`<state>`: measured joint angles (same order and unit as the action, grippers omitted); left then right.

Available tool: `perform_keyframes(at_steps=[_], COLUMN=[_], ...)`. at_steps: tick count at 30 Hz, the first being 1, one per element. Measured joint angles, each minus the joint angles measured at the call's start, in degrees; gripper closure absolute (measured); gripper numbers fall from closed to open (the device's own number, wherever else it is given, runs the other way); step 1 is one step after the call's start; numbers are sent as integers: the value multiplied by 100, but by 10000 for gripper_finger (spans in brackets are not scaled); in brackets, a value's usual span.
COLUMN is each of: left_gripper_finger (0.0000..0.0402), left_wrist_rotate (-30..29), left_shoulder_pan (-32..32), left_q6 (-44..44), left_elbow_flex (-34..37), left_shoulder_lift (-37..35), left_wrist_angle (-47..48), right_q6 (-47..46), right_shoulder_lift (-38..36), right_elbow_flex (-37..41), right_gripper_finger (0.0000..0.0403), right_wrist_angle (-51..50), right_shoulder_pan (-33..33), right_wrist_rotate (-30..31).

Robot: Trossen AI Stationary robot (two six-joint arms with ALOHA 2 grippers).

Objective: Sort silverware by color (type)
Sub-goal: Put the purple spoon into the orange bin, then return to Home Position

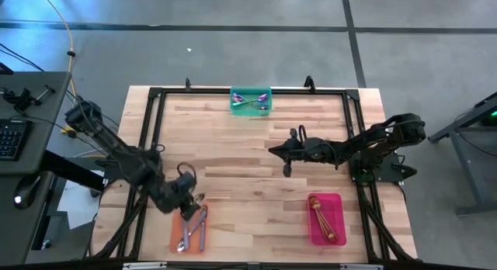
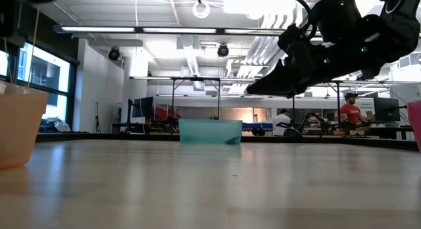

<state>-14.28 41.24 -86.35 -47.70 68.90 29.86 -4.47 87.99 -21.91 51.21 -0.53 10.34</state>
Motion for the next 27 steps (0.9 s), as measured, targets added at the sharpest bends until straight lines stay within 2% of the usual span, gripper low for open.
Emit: perform_keyframes(at_steps=[5, 11, 16, 23, 27], left_gripper_finger=[401, 401, 397, 355, 330], left_wrist_rotate=[-255, -81, 20, 376, 623], left_shoulder_pan=[374, 580, 666, 688, 671], left_q6=[-567, -969, -1477, -1470, -1030], left_elbow_flex=[0, 0, 0, 0, 0], left_shoulder_lift=[610, 1166, 1303, 1264, 1152], left_wrist_angle=[-106, -471, -417, -155, 70], right_q6=[0, 0, -58, -59, -48], right_shoulder_lift=[0, 0, 1, 2, 2], right_elbow_flex=[1, 2, 2, 2, 2], right_gripper_finger=[403, 403, 403, 403, 403], right_wrist_angle=[-50, -56, -83, -80, -73], right_shoulder_pan=[2, 2, 2, 2, 2], right_wrist_rotate=[-4, -4, -4, -6, -4])
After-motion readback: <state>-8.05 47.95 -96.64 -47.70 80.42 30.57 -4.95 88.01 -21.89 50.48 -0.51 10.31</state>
